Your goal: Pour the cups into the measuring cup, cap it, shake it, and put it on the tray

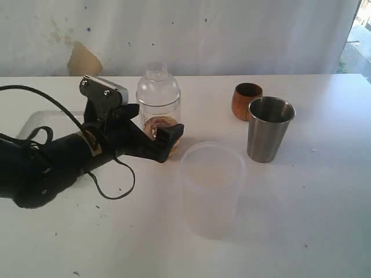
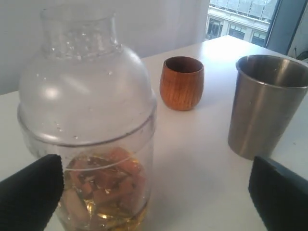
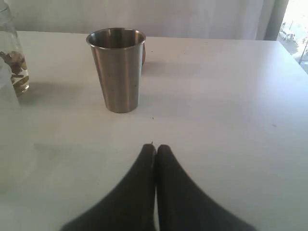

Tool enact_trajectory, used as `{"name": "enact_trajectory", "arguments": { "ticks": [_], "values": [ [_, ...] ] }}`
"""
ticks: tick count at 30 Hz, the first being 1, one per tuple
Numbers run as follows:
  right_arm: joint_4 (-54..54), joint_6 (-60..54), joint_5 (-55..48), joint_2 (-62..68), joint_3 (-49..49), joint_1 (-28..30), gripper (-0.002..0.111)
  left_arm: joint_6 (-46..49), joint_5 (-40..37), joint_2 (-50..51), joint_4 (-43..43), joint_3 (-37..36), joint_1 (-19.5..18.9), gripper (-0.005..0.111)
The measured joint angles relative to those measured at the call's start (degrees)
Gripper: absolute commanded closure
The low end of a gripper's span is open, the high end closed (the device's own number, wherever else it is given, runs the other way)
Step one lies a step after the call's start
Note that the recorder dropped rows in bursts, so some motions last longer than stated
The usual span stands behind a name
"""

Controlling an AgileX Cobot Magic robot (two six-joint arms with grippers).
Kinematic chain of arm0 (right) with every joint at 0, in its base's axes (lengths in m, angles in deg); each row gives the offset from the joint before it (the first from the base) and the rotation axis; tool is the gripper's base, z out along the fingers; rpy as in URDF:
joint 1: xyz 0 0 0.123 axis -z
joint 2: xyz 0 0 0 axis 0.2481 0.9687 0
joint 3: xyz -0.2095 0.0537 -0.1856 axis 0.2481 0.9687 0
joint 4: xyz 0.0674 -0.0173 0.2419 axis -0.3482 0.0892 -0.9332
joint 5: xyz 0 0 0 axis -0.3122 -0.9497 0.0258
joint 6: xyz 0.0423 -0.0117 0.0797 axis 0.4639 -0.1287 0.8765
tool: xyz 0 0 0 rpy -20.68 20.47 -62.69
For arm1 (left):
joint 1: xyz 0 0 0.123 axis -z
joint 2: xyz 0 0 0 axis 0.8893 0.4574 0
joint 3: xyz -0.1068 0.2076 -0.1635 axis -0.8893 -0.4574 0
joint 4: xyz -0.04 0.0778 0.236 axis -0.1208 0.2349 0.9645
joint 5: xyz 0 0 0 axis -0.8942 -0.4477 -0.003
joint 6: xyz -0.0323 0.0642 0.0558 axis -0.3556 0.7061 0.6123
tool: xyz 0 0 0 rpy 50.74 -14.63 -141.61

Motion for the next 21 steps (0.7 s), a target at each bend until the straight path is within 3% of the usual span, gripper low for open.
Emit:
{"name": "enact_trajectory", "arguments": {
  "ticks": [7, 21],
  "values": [
    [0.0, 0.0, 0.0, 0.0, 0.0, 0.0, 0.108, 3.5, 9.45, 6.07, -10.17, 0.8, 0.0, 0.001],
    [0.0, 0.0, 0.0, 0.0, 0.0, 0.0, 0.108, 6.57, 5.83, 16.48, -10.29, 13.62, 0.0, 0.001]
  ]
}}
